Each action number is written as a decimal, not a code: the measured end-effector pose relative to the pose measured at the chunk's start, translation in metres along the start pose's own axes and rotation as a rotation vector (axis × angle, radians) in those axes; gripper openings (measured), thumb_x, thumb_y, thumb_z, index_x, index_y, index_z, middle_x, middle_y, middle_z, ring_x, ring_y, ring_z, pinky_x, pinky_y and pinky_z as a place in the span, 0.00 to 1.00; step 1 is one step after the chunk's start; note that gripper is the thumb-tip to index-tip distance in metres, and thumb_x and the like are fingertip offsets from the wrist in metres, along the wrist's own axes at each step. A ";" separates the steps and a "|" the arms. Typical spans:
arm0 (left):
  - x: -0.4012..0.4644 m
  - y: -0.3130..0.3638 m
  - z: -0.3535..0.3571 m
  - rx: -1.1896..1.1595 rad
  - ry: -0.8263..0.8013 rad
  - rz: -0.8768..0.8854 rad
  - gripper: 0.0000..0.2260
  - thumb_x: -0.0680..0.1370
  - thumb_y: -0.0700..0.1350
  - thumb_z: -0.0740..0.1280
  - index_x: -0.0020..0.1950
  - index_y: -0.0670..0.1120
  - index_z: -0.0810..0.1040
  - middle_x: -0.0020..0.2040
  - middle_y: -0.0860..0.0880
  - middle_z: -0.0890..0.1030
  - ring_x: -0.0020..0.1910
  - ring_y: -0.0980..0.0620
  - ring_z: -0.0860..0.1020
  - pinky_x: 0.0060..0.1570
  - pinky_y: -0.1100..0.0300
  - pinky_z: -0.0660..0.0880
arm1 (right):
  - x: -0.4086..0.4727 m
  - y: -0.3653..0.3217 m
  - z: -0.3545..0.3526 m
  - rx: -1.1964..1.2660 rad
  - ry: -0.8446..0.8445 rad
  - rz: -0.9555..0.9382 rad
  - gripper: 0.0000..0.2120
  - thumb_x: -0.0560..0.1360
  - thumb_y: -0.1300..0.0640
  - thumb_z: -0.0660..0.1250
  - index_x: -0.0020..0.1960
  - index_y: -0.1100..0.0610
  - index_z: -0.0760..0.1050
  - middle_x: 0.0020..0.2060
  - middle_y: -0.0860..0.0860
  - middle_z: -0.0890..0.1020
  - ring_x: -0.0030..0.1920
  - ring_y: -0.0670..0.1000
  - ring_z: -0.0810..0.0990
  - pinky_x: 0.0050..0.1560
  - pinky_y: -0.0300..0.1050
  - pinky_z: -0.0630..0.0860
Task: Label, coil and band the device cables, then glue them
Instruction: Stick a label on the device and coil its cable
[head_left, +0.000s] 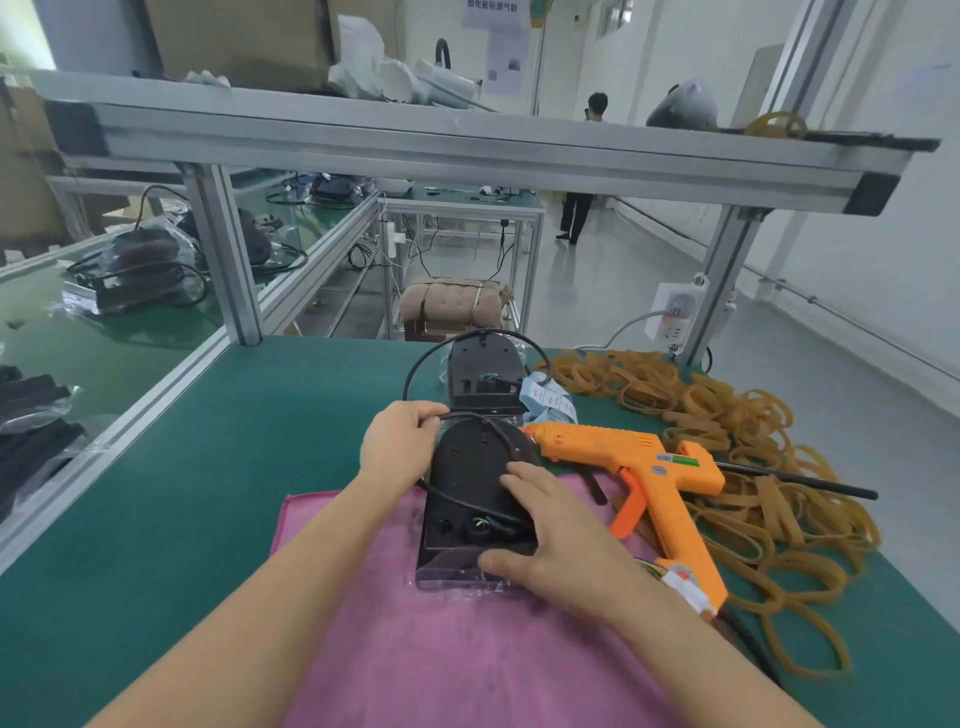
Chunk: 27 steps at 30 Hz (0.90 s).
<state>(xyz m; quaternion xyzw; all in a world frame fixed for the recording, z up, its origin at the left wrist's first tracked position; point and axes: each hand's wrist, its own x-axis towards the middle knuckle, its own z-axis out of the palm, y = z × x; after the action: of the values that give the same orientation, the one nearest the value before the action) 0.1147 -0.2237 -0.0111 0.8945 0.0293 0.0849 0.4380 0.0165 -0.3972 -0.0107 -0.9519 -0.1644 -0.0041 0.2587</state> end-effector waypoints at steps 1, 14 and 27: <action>0.000 -0.002 0.001 -0.004 0.024 -0.022 0.13 0.80 0.39 0.60 0.58 0.47 0.82 0.55 0.46 0.84 0.53 0.42 0.79 0.55 0.52 0.76 | -0.002 0.003 0.002 0.031 0.016 0.012 0.41 0.71 0.44 0.72 0.77 0.55 0.58 0.77 0.46 0.56 0.76 0.42 0.53 0.65 0.25 0.43; -0.024 -0.005 -0.005 -0.437 0.117 -0.172 0.11 0.76 0.37 0.65 0.40 0.49 0.83 0.37 0.56 0.80 0.37 0.57 0.75 0.40 0.61 0.70 | -0.011 0.006 0.009 0.418 0.062 -0.056 0.15 0.76 0.51 0.69 0.55 0.32 0.74 0.67 0.35 0.68 0.76 0.40 0.52 0.74 0.38 0.50; -0.085 -0.031 -0.026 0.356 -0.103 0.387 0.51 0.59 0.74 0.60 0.77 0.53 0.55 0.68 0.60 0.65 0.70 0.58 0.61 0.74 0.56 0.50 | -0.020 -0.001 0.006 -0.036 0.397 -0.373 0.04 0.73 0.55 0.70 0.46 0.54 0.82 0.45 0.46 0.80 0.50 0.45 0.76 0.54 0.48 0.72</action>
<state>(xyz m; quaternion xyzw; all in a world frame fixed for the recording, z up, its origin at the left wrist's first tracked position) 0.0270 -0.1951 -0.0305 0.9495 -0.1503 0.1151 0.2503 -0.0028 -0.3995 -0.0167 -0.8901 -0.2829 -0.2413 0.2638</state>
